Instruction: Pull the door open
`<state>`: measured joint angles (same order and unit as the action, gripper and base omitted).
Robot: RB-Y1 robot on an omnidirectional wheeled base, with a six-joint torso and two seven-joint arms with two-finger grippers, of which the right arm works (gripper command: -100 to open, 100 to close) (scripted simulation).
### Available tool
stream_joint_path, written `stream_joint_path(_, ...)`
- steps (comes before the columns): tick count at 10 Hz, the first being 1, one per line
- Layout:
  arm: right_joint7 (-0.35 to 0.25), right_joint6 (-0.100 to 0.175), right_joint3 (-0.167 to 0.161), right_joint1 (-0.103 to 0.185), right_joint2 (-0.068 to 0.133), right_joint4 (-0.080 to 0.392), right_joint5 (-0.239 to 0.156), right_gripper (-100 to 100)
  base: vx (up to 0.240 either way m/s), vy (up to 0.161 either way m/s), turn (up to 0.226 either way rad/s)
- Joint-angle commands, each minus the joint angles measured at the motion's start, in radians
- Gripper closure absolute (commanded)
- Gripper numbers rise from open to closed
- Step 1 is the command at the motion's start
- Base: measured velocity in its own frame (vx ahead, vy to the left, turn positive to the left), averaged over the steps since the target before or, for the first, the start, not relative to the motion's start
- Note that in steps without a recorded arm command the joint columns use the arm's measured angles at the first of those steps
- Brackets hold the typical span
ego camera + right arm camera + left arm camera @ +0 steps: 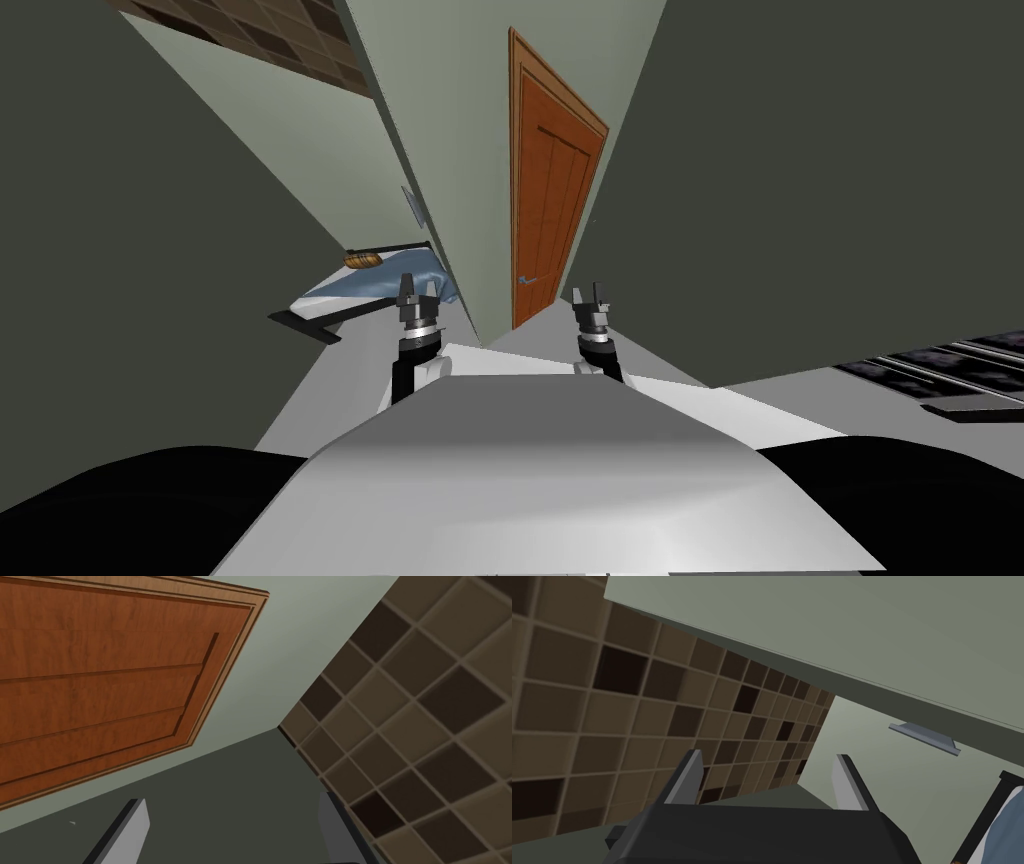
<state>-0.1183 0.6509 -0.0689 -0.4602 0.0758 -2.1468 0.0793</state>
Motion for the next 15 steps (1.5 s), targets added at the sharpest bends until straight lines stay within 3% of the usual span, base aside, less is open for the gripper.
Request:
stream_joint_path(1,-0.008,0.009,-0.001,0.014,0.011,0.047,-0.005,-100,0.075,-0.036,0.091)
stream_joint_path(5,-0.028,0.036,-0.006,0.056,0.039,0.178,-0.017,-100,0.092,-0.036,0.14)
stream_joint_path(6,-0.028,0.036,-0.006,0.056,0.039,0.188,-0.017,-100,0.061,-0.037,0.033)
stream_joint_path(15,-0.063,0.083,-0.016,0.13,0.087,0.433,-0.037,-100,0.053,-0.037,0.095)
